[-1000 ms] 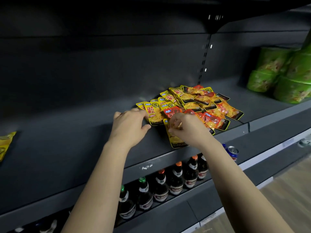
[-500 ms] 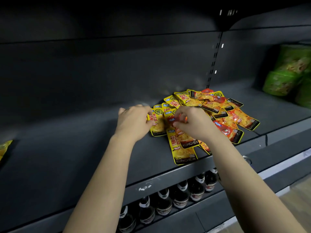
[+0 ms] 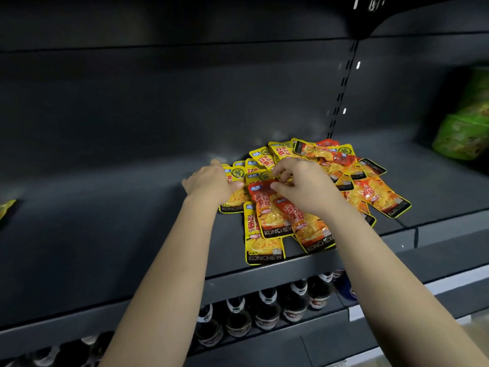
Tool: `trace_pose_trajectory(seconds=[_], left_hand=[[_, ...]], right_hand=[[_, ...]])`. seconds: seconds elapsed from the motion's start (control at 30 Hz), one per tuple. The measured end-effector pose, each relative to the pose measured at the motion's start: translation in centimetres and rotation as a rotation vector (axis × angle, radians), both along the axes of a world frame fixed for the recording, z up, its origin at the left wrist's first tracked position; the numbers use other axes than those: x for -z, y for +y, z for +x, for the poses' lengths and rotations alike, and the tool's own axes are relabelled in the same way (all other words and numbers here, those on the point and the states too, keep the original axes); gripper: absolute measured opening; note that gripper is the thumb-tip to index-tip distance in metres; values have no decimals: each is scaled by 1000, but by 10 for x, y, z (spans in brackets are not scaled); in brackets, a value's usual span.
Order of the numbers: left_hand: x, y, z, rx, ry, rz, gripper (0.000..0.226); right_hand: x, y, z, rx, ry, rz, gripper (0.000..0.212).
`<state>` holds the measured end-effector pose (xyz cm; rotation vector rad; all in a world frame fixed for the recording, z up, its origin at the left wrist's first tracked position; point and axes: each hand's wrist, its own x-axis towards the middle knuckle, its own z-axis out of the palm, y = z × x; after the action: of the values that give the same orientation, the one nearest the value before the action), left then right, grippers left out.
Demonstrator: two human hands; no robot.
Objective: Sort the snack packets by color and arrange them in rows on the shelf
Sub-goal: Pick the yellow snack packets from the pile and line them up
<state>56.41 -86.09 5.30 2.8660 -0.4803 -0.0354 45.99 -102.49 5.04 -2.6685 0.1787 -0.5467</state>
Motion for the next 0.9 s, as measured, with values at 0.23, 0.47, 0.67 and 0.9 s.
trace_pose_trajectory(seconds=[0.23, 0.47, 0.67, 0.9], left_hand=[[6, -11, 5, -124, 9, -38, 78], [2, -6, 5, -170, -9, -120, 50], [-6, 11, -2, -65, -18, -668, 20], [-25, 17, -19, 241, 403, -1136, 9]], right_hand=[[5, -9, 1, -33, -2, 23, 20], [7, -9, 3, -68, 2, 59, 20], [-1, 0, 5, -110, -6, 165, 33], [-15, 15, 11, -287, -82, 676, 35]])
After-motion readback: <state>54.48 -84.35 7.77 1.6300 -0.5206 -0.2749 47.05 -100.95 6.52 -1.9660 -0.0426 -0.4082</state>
